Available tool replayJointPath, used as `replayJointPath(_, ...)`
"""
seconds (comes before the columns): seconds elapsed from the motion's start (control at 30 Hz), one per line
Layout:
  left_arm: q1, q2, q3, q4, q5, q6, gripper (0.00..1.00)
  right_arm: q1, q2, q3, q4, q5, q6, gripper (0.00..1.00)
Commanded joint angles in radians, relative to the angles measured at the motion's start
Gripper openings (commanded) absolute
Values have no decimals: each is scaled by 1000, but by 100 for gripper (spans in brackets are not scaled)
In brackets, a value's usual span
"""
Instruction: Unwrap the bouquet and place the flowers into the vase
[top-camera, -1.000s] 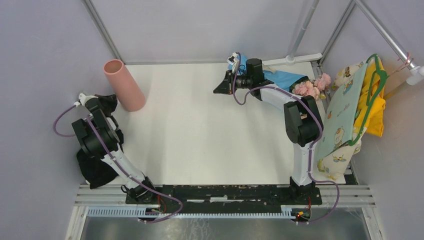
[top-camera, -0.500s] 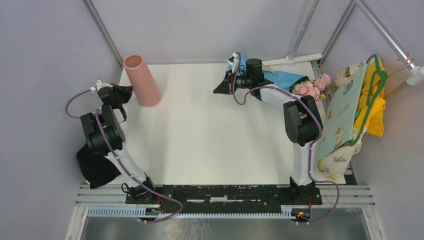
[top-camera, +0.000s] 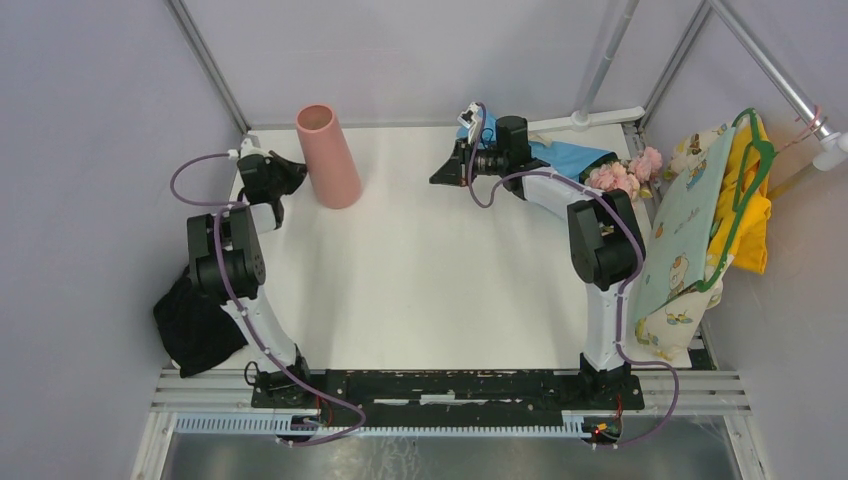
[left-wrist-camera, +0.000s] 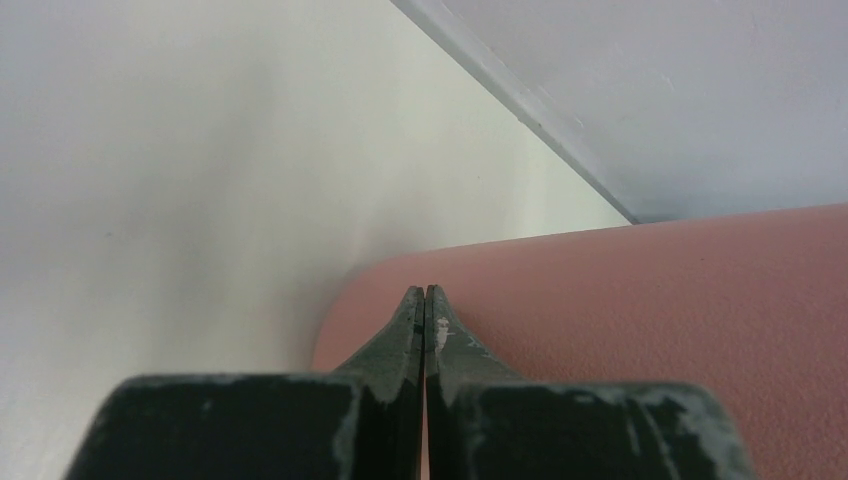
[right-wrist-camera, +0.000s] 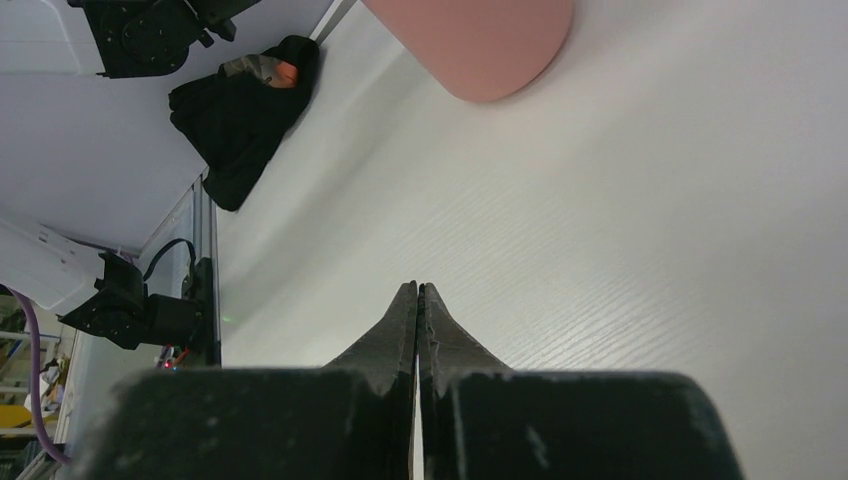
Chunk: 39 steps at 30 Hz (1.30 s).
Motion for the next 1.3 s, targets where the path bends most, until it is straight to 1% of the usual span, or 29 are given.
replayJointPath(0.0, -42, -1, 46, -29, -17, 66, 2, -17, -9, 5, 76, -44, 29, 0)
replayJointPath(0.2, -53, 5, 80, -85, -47, 82, 2, -24, -22, -13, 87, -47, 32, 0)
replayJointPath(0.4, -46, 23, 150, -150, -81, 93, 5, -27, -41, -34, 92, -47, 30, 0)
replayJointPath(0.63, -14, 87, 215, -141, -49, 30, 5, -34, -54, -53, 93, -47, 26, 0)
replayJointPath(0.93, -9, 180, 329, -166, -25, -1, 5, -39, -47, -56, 96, -44, 27, 0)
replayJointPath(1.27, -22, 214, 358, -165, -7, -2, 5, -42, -29, -46, 100, -40, 33, 0)
